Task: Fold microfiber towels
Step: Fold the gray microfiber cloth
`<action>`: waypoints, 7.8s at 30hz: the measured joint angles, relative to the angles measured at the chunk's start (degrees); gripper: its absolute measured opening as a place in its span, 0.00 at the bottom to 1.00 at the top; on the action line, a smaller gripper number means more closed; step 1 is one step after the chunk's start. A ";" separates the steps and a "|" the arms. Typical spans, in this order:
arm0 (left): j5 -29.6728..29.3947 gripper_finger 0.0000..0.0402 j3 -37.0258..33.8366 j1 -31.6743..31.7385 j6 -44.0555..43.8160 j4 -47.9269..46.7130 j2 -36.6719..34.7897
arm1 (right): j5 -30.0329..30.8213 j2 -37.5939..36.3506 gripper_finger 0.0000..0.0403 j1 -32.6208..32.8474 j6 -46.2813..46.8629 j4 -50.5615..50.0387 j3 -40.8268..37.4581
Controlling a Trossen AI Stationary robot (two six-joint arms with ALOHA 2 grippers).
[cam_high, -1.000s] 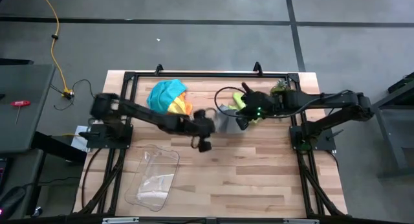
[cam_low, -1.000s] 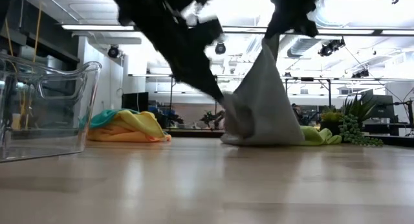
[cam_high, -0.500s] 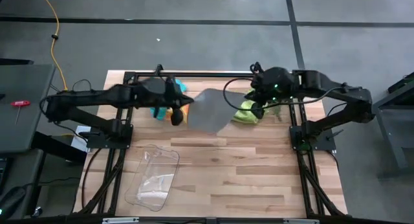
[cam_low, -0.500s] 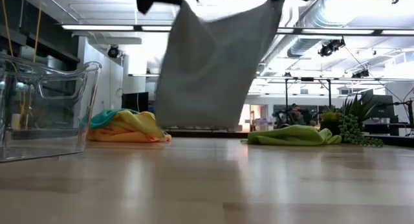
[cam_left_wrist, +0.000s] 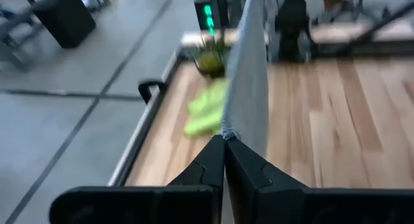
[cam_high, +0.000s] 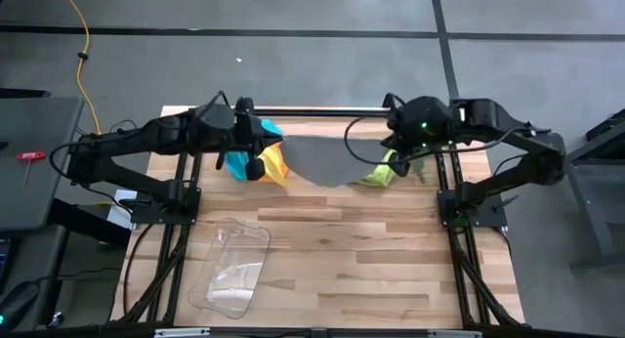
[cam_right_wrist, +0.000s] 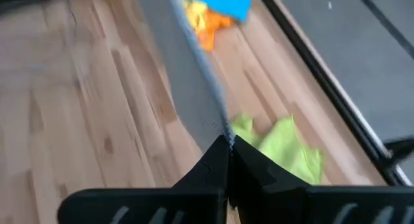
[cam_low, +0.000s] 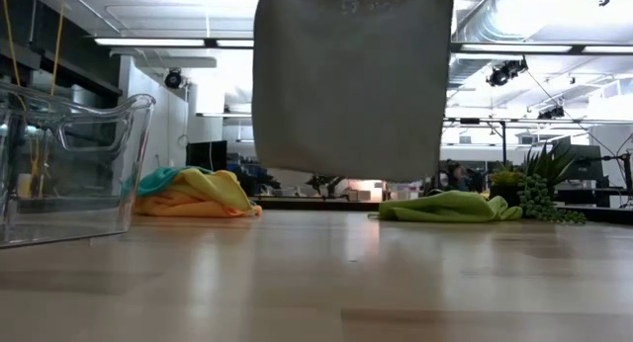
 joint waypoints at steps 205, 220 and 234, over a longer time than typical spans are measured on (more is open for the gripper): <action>-4.81 0.41 -48.46 -12.02 -14.10 59.23 -26.53 | -4.89 20.10 0.47 9.39 62.47 36.50 -47.75; -4.83 0.41 -48.46 -12.02 -14.10 59.19 -26.53 | -2.04 20.02 0.01 9.41 59.83 32.67 -47.62; -4.83 0.41 -48.46 -11.98 -14.10 59.19 -26.51 | -1.23 3.28 0.00 14.58 64.29 0.54 -47.95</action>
